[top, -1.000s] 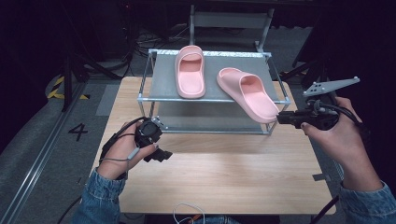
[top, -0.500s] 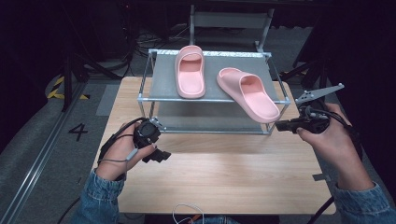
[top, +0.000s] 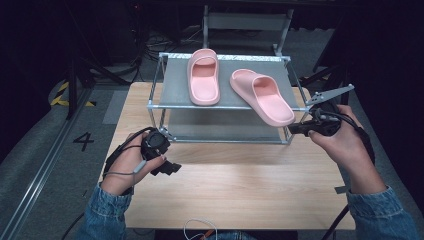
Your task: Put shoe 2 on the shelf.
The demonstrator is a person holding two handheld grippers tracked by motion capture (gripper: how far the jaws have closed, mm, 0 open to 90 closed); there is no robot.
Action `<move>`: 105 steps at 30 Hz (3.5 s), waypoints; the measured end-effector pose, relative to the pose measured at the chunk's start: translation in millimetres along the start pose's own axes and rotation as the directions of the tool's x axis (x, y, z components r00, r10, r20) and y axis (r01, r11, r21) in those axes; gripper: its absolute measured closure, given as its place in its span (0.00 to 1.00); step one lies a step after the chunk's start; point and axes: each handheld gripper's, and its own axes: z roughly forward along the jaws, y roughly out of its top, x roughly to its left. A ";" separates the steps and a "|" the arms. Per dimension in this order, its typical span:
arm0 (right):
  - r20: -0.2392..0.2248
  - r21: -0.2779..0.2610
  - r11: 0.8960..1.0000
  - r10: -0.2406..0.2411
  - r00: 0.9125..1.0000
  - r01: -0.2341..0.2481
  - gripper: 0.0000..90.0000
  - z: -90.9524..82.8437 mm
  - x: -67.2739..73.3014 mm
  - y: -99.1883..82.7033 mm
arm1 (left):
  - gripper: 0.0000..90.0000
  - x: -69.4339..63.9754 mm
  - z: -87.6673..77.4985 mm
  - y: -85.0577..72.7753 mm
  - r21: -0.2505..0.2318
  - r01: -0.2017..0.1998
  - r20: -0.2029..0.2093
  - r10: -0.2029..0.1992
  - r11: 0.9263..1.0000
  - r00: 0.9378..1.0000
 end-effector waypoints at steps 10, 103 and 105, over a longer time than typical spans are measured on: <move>0.004 -0.019 1.000 -0.020 1.000 0.020 1.00 28.6 -7.6 26.4 | 0.26 1.5 -0.6 -3.1 0.002 0.006 0.000 -0.006 1.000 1.000; 0.170 -0.252 0.955 0.205 0.964 -0.158 0.90 131.5 -56.4 121.2 | 0.26 9.3 -23.7 -65.8 -0.016 0.162 -0.045 -0.163 0.987 0.986; 0.164 -0.263 0.953 0.196 0.967 -0.149 0.89 123.9 -53.5 119.7 | 0.26 9.1 -23.1 -64.1 -0.014 0.158 -0.043 -0.159 0.987 0.986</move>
